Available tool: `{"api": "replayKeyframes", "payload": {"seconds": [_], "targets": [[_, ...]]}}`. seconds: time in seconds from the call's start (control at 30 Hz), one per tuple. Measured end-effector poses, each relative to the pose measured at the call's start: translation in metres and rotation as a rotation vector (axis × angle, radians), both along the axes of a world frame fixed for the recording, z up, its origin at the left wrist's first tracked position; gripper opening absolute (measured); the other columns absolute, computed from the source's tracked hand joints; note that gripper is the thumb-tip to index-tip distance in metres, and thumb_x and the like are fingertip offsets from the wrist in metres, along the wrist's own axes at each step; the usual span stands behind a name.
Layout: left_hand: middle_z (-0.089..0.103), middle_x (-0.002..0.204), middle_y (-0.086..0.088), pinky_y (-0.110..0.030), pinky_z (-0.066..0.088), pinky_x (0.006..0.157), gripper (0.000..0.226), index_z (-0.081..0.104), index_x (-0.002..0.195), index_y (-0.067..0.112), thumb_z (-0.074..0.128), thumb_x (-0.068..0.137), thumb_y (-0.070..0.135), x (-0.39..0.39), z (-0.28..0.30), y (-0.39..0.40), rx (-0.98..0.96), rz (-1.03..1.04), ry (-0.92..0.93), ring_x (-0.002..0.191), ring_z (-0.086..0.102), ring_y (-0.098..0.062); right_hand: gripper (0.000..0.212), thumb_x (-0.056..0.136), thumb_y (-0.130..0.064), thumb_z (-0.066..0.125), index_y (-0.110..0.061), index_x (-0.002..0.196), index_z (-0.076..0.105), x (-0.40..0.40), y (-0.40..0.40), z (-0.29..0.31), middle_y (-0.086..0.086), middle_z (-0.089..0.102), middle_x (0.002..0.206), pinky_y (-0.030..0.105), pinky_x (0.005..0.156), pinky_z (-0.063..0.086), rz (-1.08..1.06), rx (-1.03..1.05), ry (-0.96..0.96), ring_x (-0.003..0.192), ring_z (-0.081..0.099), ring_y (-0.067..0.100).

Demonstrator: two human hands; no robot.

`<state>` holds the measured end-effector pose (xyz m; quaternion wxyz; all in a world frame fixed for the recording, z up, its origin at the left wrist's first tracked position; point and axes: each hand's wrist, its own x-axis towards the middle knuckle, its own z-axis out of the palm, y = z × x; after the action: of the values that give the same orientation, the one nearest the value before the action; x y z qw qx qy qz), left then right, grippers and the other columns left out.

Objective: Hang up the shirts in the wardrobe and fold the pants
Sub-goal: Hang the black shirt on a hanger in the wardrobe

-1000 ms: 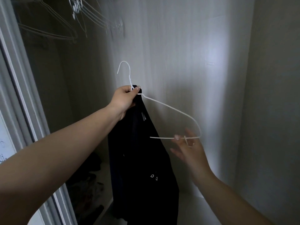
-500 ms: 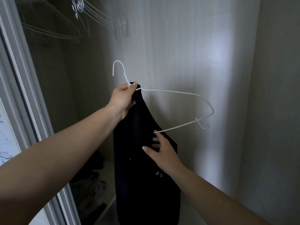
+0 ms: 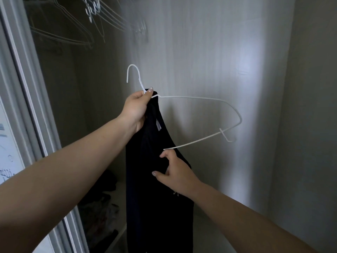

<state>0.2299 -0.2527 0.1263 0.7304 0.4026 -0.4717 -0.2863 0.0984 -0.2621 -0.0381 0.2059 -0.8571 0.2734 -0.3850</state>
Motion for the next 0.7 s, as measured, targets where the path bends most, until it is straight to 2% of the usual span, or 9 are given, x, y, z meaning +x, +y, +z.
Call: {"api": "replayKeyframes", "payload": {"seconds": [0.03,0.1,0.17,0.2,0.27,0.33,0.47,0.6,0.7], "targets": [[0.057,0.060,-0.005,-0.023,0.050,0.057,0.034,0.050,0.063,0.013,0.059,0.094,0.023,-0.001,0.001,0.000,-0.006,0.001,-0.011,0.051,0.057,-0.015,0.046,0.082,-0.041,0.065,-0.028,0.114,0.034,0.000,-0.003,0.001,-0.009,0.063,0.097,0.021,0.063,0.041,0.017,0.056,-0.010,0.059,0.044,-0.008],[0.055,0.062,-0.005,-0.024,0.050,0.058,0.035,0.048,0.063,0.014,0.059,0.094,0.024,0.001,0.003,0.001,-0.018,0.003,-0.016,0.052,0.056,-0.015,0.055,0.083,-0.043,0.066,-0.024,0.122,0.033,-0.006,-0.008,0.003,0.000,0.062,0.113,0.027,0.069,0.047,0.022,0.126,0.056,0.074,0.053,-0.004],[0.055,0.064,-0.004,-0.025,0.051,0.059,0.031,0.050,0.068,0.013,0.059,0.094,0.026,0.008,0.004,0.003,-0.021,0.007,-0.015,0.054,0.056,-0.016,0.070,0.081,-0.050,0.065,-0.020,0.134,0.031,-0.017,-0.015,0.005,0.003,0.060,0.119,0.026,0.078,0.047,-0.031,0.123,0.232,0.101,0.060,0.010],[0.054,0.065,-0.004,-0.026,0.051,0.060,0.028,0.051,0.072,0.012,0.060,0.094,0.027,0.013,0.004,0.003,-0.019,0.022,-0.022,0.055,0.055,-0.016,0.071,0.081,-0.052,0.064,-0.019,0.135,0.033,-0.024,-0.019,0.006,0.004,0.060,0.121,0.029,0.082,0.047,-0.060,0.094,0.333,0.108,0.059,0.018],[0.051,0.067,-0.004,-0.029,0.048,0.064,0.024,0.052,0.080,0.011,0.059,0.094,0.028,0.025,0.004,0.002,-0.010,0.098,-0.053,0.060,0.053,-0.017,0.060,0.082,-0.054,0.060,-0.017,0.127,0.046,-0.038,-0.026,0.011,0.007,0.061,0.121,0.034,0.089,0.048,-0.129,-0.016,0.525,0.111,0.058,0.027],[0.048,0.067,-0.004,-0.033,0.045,0.068,0.025,0.052,0.077,0.011,0.058,0.094,0.028,0.040,0.000,0.001,0.004,0.201,-0.097,0.066,0.049,-0.018,0.049,0.085,-0.053,0.057,-0.015,0.115,0.056,-0.053,-0.033,0.023,0.010,0.061,0.116,0.034,0.089,0.047,-0.222,-0.176,0.616,0.110,0.057,0.029],[0.048,0.061,0.002,-0.028,0.041,0.062,0.030,0.056,0.066,0.019,0.057,0.094,0.029,0.068,-0.015,-0.001,0.050,0.396,-0.272,0.058,0.046,-0.011,0.042,0.090,-0.043,0.056,-0.009,0.112,0.065,-0.084,-0.039,0.061,0.007,0.058,0.125,0.031,0.095,0.041,-0.220,-0.325,0.577,0.117,0.053,0.024],[0.062,0.084,-0.002,-0.031,0.043,0.079,0.016,0.066,0.089,0.014,0.057,0.095,0.026,0.083,-0.030,-0.005,0.047,0.462,-0.449,0.082,0.056,-0.014,0.035,0.090,-0.037,0.060,-0.008,0.108,0.069,-0.106,-0.034,0.095,0.008,0.055,0.134,0.026,0.096,0.037,-0.230,-0.317,0.504,0.125,0.049,0.020],[0.065,0.095,-0.001,-0.026,0.040,0.082,0.015,0.068,0.096,0.013,0.057,0.095,0.022,0.080,-0.038,-0.008,0.052,0.477,-0.585,0.091,0.057,-0.013,0.036,0.090,-0.040,0.058,-0.009,0.107,0.069,-0.114,-0.031,0.115,0.005,0.053,0.137,0.031,0.099,0.040,-0.317,-0.347,0.534,0.129,0.046,0.016]]}}
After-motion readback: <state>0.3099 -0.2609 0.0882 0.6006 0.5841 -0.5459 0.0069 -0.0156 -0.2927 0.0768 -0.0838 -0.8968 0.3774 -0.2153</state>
